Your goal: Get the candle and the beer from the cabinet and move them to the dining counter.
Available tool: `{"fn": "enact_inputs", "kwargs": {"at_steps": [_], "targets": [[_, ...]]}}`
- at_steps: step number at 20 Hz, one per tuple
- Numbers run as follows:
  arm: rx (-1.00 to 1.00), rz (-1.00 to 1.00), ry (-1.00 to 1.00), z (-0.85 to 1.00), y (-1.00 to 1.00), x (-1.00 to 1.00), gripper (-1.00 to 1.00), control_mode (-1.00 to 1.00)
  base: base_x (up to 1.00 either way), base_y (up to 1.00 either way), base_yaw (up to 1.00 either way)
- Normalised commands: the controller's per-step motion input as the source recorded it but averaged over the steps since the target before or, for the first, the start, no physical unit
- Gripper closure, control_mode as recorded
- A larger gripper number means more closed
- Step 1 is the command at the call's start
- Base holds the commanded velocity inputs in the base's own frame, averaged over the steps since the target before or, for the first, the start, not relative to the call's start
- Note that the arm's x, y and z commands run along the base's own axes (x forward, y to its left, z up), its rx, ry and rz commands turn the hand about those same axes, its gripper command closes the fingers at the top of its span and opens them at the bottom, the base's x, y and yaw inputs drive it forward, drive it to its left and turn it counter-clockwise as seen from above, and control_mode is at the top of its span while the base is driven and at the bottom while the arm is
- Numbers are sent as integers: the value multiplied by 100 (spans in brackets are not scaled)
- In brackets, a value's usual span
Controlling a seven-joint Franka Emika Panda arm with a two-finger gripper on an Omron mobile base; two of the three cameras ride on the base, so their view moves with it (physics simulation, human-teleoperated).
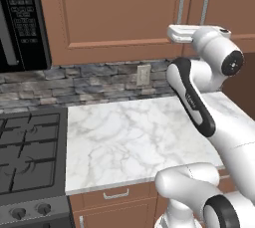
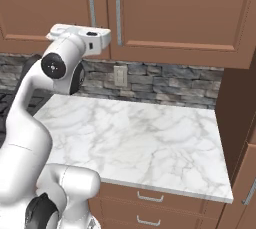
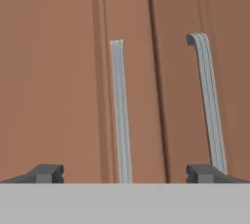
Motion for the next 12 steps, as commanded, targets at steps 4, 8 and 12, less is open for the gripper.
{"fn": "enact_inputs", "kwargs": {"at_steps": [4,8,12], "targets": [[1,2,-3,0,0,34,-100,-100,0,0,0],[0,2,-1,0,0,33,-100,-100,0,0,0],[0,2,-2,0,0,24,-100,-100,0,0,0]]}}
